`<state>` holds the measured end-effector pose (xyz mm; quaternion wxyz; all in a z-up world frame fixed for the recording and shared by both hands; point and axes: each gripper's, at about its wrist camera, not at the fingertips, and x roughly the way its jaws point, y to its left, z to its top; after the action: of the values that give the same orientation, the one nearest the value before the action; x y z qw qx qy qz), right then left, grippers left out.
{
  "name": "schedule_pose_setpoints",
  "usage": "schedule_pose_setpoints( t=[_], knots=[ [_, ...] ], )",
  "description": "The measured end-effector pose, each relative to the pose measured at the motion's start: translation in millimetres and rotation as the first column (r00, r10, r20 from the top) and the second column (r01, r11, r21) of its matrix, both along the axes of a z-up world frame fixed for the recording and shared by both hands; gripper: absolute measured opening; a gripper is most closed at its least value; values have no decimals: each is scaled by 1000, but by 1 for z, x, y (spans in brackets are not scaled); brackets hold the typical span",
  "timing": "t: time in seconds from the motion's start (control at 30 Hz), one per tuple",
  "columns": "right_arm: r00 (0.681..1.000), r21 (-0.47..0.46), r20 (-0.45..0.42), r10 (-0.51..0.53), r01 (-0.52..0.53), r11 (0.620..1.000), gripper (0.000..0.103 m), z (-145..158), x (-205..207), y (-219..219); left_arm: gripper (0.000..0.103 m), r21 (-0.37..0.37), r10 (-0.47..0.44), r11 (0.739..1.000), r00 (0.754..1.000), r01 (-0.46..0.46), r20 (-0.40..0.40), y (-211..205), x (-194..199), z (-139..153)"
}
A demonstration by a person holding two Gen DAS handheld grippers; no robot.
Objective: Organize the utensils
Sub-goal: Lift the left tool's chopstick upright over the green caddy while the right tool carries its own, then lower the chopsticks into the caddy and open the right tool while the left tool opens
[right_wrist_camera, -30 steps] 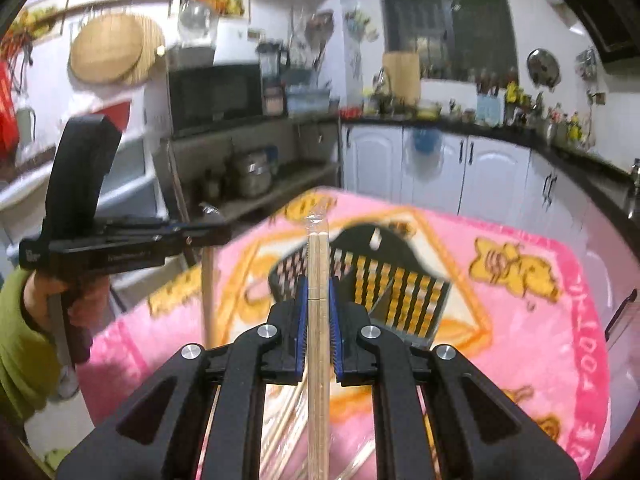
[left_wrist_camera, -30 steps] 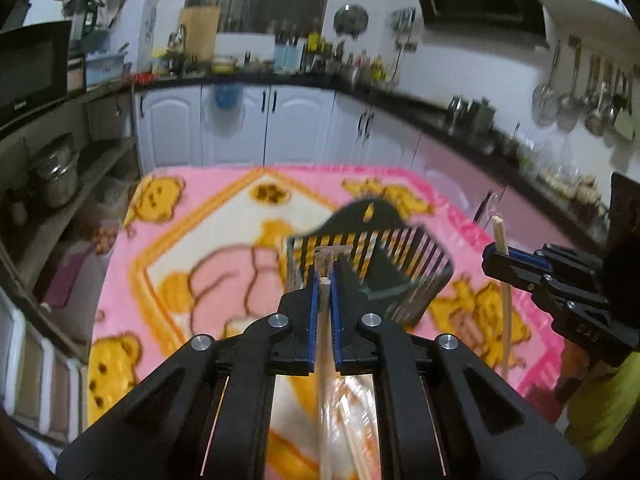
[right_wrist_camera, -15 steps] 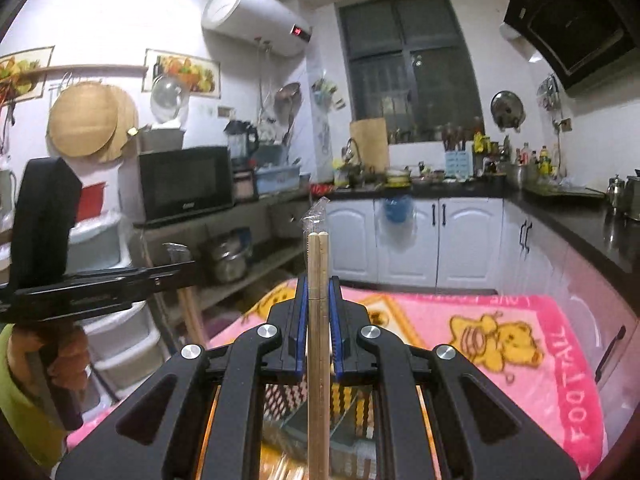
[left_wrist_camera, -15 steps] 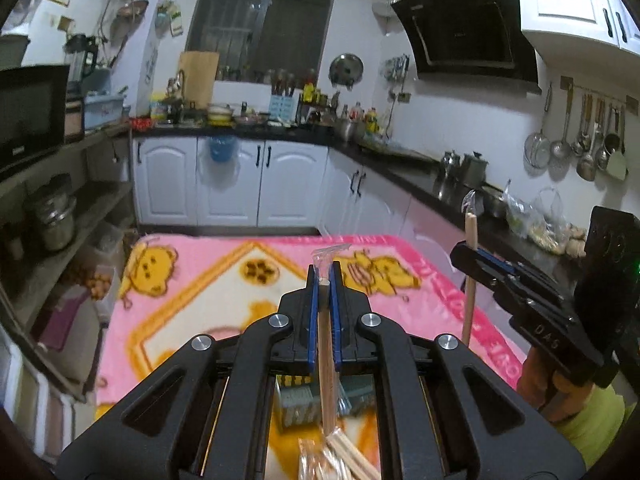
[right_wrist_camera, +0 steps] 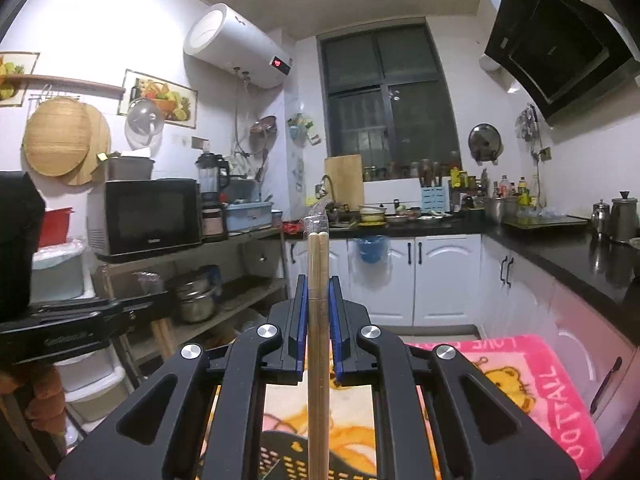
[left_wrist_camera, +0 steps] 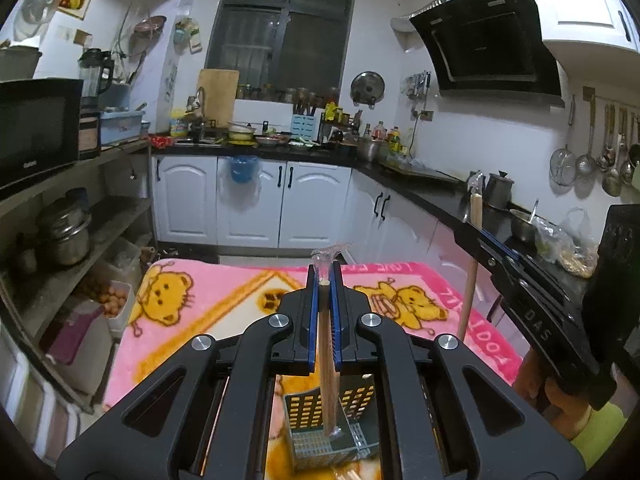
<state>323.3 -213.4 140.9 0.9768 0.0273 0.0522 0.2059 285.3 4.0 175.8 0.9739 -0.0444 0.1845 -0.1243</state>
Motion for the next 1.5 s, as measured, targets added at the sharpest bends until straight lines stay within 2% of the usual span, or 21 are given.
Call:
schedule_pose_setpoints(
  t=[0.23,0.4,0.63,1.03,1.17,1.27,1.33,1.5],
  knots=[
    [999,-30,-44,-32,31,999,10,-35,15,5,3,16,10,1000,1000,-10,-16,-6,7,-27],
    [995,-27,-90,-43,41,999,10,-58,20,6,3,-10,5,1000,999,-5,-44,-2,11,-44],
    [990,-28,-129,-58,55,998,11,-75,17,3,3,-31,7,999,998,-9,-65,3,13,-59],
    [977,-38,-196,-88,83,996,35,-78,-9,-14,4,-45,30,998,994,-35,-103,14,9,-75],
    [964,-82,-246,-100,82,993,47,-76,-14,-12,21,-48,37,998,994,-42,-106,19,3,-77],
    [959,-118,-260,-117,88,989,49,-76,-19,-11,25,-49,42,998,993,-48,-109,22,0,-77],
    [954,-128,-276,-119,86,988,50,-76,-23,-10,32,-51,42,998,992,-48,-116,23,-2,-76],
    [952,-136,-281,-120,84,987,56,-76,-34,-12,54,-39,38,998,993,-43,-111,25,-13,-76]
  ],
)
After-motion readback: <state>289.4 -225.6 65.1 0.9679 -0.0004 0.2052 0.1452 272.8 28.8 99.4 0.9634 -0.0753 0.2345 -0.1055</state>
